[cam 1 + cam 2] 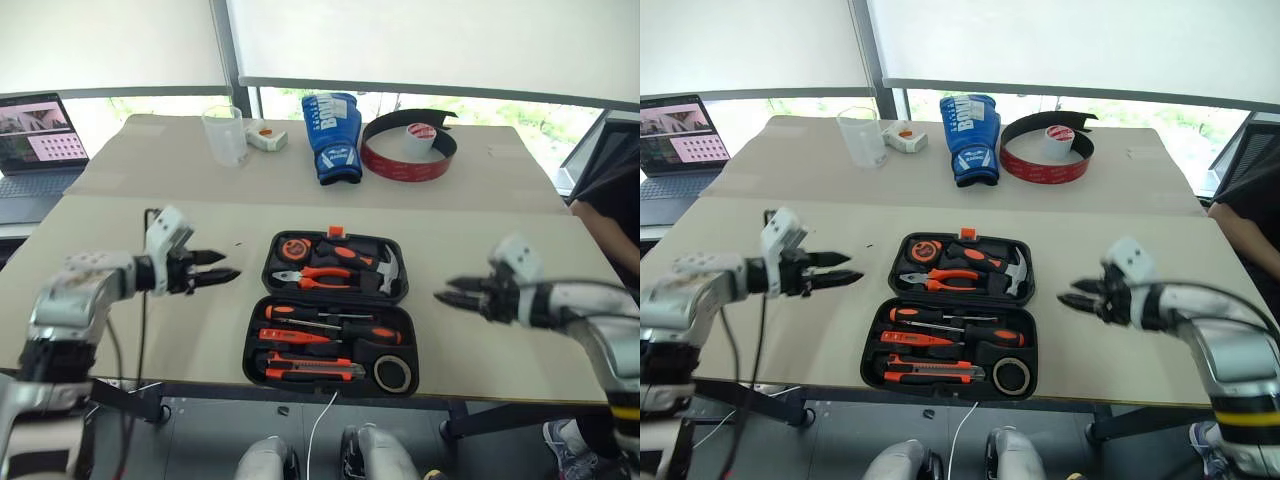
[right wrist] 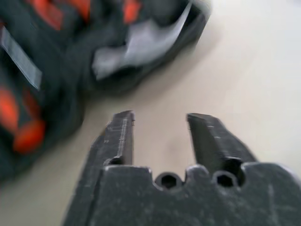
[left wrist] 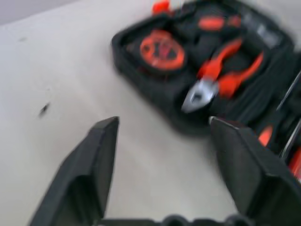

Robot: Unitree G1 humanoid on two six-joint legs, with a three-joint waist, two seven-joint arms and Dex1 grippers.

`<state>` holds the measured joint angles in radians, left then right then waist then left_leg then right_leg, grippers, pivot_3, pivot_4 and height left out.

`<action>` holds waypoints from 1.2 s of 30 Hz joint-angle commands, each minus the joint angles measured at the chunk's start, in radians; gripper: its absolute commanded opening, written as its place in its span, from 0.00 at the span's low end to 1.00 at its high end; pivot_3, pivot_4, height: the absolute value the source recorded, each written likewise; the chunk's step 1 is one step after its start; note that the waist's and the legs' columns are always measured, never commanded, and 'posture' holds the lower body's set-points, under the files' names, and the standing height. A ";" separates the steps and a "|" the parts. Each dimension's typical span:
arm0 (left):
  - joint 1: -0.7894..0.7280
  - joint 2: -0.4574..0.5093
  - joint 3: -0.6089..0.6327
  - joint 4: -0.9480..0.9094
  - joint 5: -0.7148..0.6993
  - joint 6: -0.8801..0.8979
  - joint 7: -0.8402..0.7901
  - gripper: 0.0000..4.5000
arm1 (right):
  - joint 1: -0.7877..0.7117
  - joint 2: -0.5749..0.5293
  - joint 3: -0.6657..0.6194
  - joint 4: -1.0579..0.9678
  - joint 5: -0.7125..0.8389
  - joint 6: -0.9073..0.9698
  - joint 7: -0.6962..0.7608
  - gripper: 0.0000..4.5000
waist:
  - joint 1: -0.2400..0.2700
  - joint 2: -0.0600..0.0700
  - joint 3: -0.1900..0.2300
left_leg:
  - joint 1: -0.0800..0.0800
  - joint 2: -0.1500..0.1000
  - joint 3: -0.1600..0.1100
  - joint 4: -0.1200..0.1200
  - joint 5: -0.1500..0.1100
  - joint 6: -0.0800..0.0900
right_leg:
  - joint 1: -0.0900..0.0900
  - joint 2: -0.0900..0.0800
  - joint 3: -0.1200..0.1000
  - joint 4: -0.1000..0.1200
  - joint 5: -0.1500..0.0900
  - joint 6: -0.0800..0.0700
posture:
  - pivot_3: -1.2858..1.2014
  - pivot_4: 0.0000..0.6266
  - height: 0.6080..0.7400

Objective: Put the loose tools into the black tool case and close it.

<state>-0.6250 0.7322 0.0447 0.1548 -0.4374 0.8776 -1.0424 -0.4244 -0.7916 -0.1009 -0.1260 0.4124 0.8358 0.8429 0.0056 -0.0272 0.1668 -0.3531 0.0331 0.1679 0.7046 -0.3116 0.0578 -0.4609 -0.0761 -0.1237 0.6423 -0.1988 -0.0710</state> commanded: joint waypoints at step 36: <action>-0.138 -0.172 -0.115 0.344 0.132 -0.016 0.120 0.01 | -0.265 0.191 0.104 0.194 -0.042 0.265 -0.174 0.00 | -0.017 0.005 -0.006 | 0.005 -0.001 0.001 0.001 0.001 -0.004 | 0.003 -0.003 0.001 0.005 0.000 -0.001 | 0.52 0.24 0.90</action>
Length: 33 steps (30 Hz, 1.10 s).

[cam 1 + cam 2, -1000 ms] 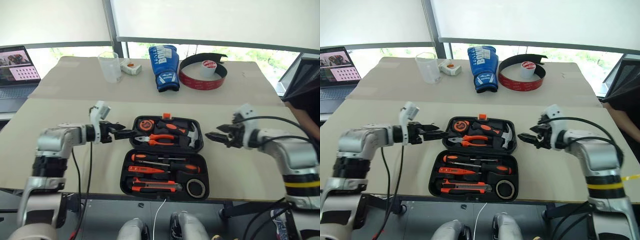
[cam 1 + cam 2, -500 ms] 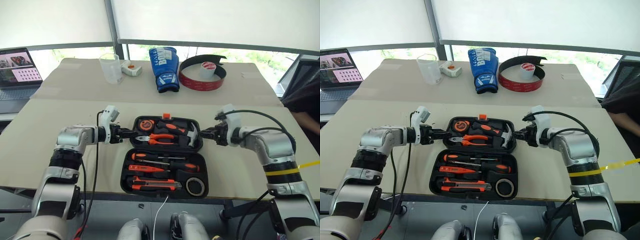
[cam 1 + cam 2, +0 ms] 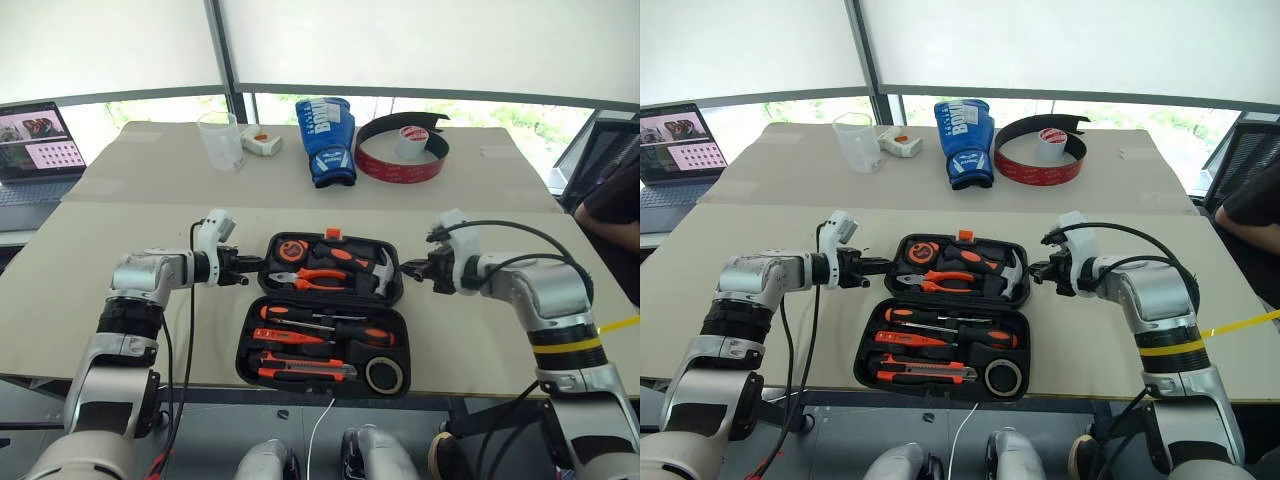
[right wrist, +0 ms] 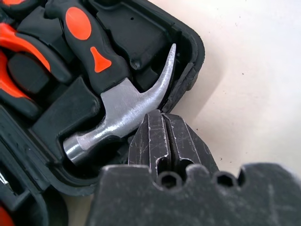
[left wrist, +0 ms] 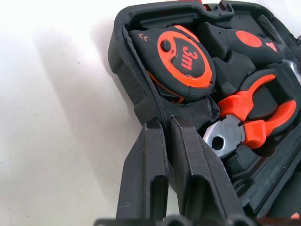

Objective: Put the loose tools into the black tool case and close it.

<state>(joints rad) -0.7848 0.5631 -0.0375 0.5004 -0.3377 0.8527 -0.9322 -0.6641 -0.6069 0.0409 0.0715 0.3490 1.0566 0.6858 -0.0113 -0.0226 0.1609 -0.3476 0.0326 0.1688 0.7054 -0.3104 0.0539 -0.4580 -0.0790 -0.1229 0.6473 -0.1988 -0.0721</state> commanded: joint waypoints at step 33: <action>0.024 -0.083 0.117 -0.087 -0.011 -0.186 0.070 0.00 | -0.081 0.068 -0.031 -0.028 -0.006 0.000 -0.096 0.02 | 0.000 -0.001 0.000 | -0.001 0.000 0.000 -0.001 -0.003 -0.008 | -0.001 -0.001 0.000 -0.001 0.000 0.001 | 0.52 0.24 0.90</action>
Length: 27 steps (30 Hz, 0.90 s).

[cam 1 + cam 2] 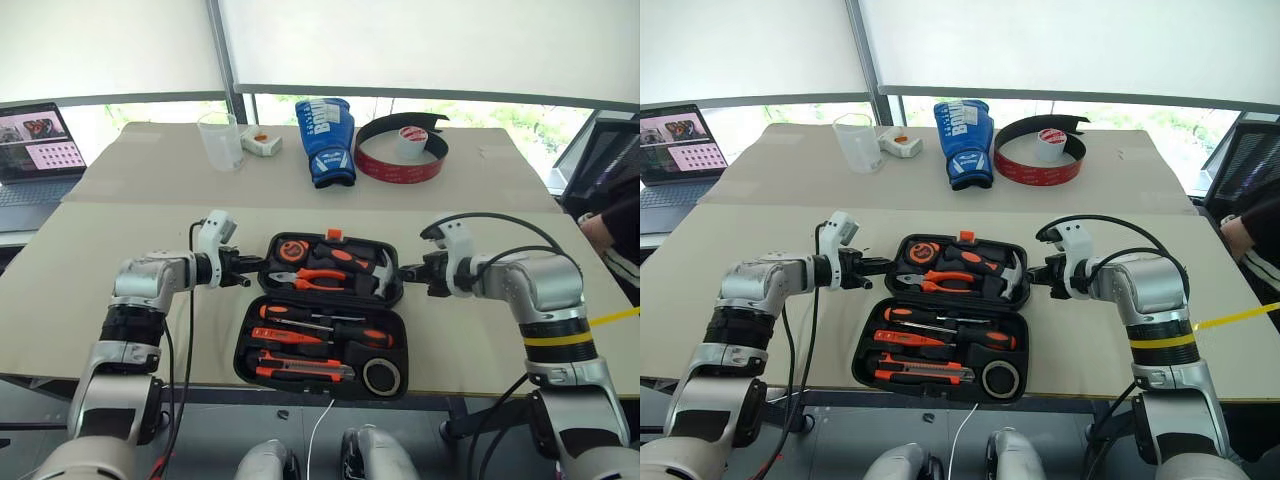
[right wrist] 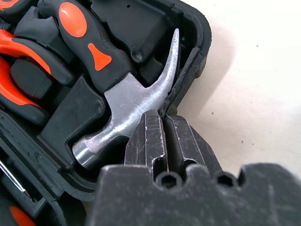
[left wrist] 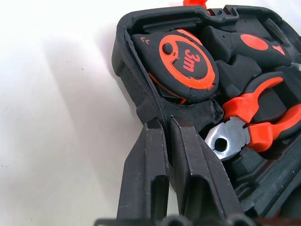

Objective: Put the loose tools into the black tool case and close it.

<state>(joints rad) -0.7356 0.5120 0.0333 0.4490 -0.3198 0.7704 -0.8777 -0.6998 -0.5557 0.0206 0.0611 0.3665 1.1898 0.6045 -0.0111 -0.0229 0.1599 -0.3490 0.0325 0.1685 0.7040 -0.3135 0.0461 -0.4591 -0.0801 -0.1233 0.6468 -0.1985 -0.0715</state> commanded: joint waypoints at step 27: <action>0.252 -0.034 0.068 -0.227 0.192 -0.793 0.242 0.00 | 0.408 0.030 0.021 -0.166 -0.394 -1.160 -0.176 0.02 | -0.003 -0.002 0.004 | -0.007 0.001 0.005 -0.009 0.011 0.006 | -0.010 0.003 0.001 -0.004 0.002 -0.001 | 0.52 0.24 0.90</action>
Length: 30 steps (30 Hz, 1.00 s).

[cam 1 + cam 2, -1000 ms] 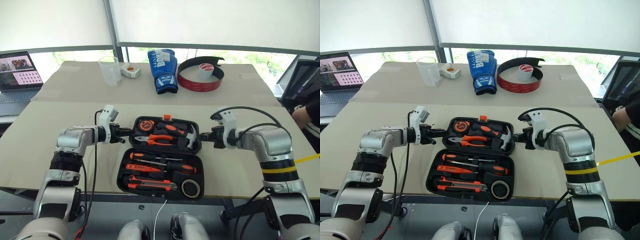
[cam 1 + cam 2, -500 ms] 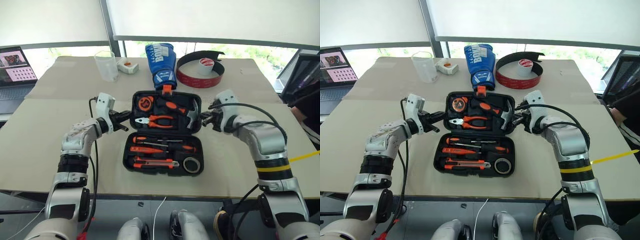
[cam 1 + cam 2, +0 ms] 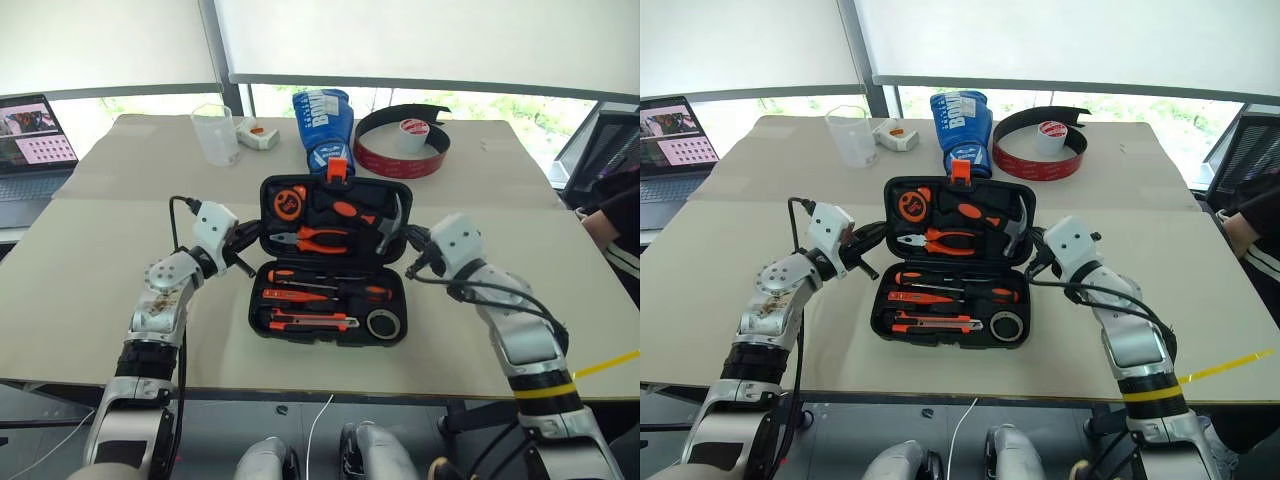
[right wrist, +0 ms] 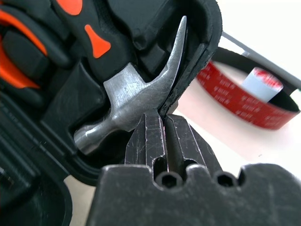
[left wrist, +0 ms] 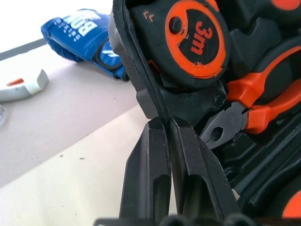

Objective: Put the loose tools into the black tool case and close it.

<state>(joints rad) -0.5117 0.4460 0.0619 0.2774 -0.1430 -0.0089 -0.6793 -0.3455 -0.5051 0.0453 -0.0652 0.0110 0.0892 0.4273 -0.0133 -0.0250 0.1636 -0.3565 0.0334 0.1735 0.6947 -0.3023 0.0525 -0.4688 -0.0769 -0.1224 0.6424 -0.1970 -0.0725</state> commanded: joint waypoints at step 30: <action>0.106 0.439 0.044 -0.094 -0.161 0.321 -0.339 0.55 | 0.522 -0.469 -0.137 -0.503 0.424 0.184 0.632 0.61 | 0.053 -0.003 0.002 | 0.002 0.001 -0.006 -0.001 -0.010 0.003 | 0.006 0.001 -0.004 -0.008 -0.002 -0.001 | 0.52 0.24 0.90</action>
<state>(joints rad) -0.3364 0.8958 0.1648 0.1199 -0.3647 0.4024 -0.9853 0.1995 -0.9678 -0.1182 -0.5394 0.4342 0.2802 1.0262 0.0399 -0.0284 0.1658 -0.3537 0.0341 0.1666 0.6935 -0.3120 0.0546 -0.4606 -0.0762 -0.1272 0.6334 -0.1987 -0.0735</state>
